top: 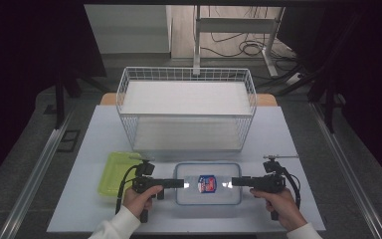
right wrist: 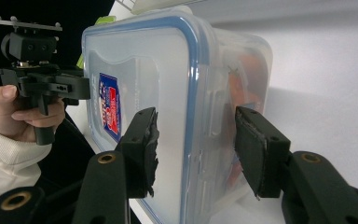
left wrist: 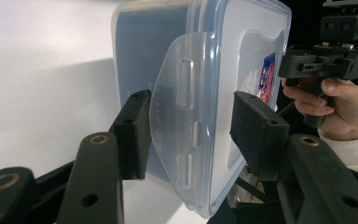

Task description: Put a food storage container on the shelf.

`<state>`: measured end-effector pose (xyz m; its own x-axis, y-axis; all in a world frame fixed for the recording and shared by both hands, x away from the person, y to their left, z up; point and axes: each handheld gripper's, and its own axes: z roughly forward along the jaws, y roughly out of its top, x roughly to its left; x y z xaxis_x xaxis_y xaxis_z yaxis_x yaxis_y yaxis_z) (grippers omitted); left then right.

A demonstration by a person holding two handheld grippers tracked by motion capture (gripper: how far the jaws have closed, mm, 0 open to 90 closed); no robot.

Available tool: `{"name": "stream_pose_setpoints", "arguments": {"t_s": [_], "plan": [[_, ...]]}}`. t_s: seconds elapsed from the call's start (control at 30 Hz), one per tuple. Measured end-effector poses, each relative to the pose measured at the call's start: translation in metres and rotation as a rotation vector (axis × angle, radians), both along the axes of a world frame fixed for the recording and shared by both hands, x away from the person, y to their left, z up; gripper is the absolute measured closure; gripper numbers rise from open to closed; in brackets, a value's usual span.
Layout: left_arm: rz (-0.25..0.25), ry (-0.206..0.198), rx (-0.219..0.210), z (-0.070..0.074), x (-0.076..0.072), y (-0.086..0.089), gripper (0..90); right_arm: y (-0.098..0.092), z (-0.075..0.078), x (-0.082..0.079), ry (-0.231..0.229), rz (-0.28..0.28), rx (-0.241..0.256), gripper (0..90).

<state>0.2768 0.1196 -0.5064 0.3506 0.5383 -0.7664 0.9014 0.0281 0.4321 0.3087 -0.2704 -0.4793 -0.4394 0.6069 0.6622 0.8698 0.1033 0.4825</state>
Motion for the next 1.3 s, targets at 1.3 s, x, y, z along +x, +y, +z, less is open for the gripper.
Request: {"name": "stream_pose_setpoints", "arguments": {"t_s": [1.3], "plan": [[0.055,-0.186,0.003,0.129,0.024,0.035,49.8,0.031,0.122,0.033,-0.187,0.032,0.056,52.5]]}}
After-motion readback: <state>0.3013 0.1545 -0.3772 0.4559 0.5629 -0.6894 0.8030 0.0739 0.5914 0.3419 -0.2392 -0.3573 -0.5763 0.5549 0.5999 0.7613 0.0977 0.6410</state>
